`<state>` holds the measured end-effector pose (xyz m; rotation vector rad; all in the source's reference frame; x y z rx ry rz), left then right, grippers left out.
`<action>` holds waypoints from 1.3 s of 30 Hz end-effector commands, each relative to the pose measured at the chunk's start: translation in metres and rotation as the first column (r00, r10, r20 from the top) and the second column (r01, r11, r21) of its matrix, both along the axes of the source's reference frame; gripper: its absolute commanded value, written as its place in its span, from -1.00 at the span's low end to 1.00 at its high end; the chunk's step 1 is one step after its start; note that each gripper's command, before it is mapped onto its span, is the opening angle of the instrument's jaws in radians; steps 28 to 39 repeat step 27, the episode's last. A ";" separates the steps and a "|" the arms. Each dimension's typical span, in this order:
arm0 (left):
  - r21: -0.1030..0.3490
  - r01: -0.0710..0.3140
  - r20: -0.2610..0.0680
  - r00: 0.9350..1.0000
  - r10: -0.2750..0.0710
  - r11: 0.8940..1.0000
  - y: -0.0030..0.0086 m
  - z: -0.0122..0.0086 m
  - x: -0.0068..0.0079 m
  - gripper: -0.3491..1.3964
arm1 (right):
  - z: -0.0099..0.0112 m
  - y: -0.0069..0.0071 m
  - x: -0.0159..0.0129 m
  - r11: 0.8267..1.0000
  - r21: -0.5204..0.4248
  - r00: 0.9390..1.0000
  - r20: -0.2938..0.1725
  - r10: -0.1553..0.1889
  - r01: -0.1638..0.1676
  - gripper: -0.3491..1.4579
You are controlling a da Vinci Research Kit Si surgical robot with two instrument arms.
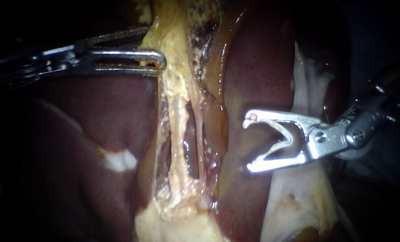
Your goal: Grabbing gallbladder
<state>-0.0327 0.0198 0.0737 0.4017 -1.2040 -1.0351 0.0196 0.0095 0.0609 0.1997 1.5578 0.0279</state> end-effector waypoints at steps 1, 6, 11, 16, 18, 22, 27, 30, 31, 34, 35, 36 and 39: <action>0.003 0.004 -0.001 1.000 -0.004 1.000 0.0000 0.0000 -0.0001 -0.08 | 0.0000 0.0000 0.0000 1.000 0.000 1.000 0.000 0.000 0.000 0.01; 0.009 0.009 -0.004 1.000 -0.009 1.000 -0.0001 -0.0002 -0.0005 -0.44 | 0.0000 0.0000 0.0000 1.000 0.000 1.000 0.000 0.000 0.000 0.01; 0.038 0.002 -0.007 1.000 -0.002 0.999 -0.0001 -0.0001 -0.0004 -1.00 | 0.0000 0.0000 0.0000 1.000 0.000 1.000 0.000 0.000 0.000 0.01; 0.061 -0.015 -0.030 0.999 0.017 0.998 -0.0001 -0.0001 0.0001 -1.00 | 0.0000 0.0000 0.0000 1.000 0.000 1.000 0.000 0.000 0.000 0.01; 0.061 -0.015 -0.030 0.999 0.017 0.998 -0.0002 -0.0002 0.0003 -1.00 | 0.0000 0.0000 0.0000 1.000 0.000 1.000 0.000 0.000 0.000 0.01; 0.062 -0.016 -0.033 0.999 0.018 0.998 -0.0002 -0.0003 0.0002 -1.00 | 0.0000 0.0000 0.0000 1.000 0.000 1.000 0.000 0.000 0.000 0.01; 0.062 -0.015 -0.033 0.999 0.017 0.998 -0.0003 -0.0004 0.0002 -1.00 | 0.0000 0.0000 0.0000 1.000 0.000 1.000 0.000 0.000 0.000 0.01; 0.062 -0.015 -0.033 0.999 0.017 0.998 -0.0003 -0.0004 0.0002 -1.00 | 0.0000 0.0000 0.0000 1.000 0.000 1.000 0.000 0.000 0.000 0.01; 0.062 -0.015 -0.033 0.999 0.017 0.998 -0.0003 -0.0004 0.0002 -1.00 | 0.0000 0.0000 0.0000 1.000 0.000 1.000 0.000 0.000 0.000 0.01; 0.062 -0.015 -0.033 0.999 0.017 0.998 -0.0003 -0.0004 0.0002 -1.00 | 0.0000 0.0000 0.0000 1.000 0.000 1.000 0.000 0.000 0.000 0.01; 0.062 -0.015 -0.033 0.999 0.017 0.998 -0.0003 -0.0004 0.0002 -1.00 | 0.0000 0.0000 0.0000 1.000 0.000 1.000 0.000 0.000 0.000 0.01; 0.062 -0.015 -0.033 0.999 0.017 0.998 -0.0003 -0.0004 0.0002 -1.00 | 0.0000 0.0000 0.0000 1.000 0.000 1.000 0.000 0.000 0.000 0.01; 0.062 -0.015 -0.033 0.999 0.017 0.998 -0.0003 -0.0004 0.0002 -1.00 | 0.0000 0.0000 0.0000 1.000 0.000 1.000 0.000 0.000 0.000 0.01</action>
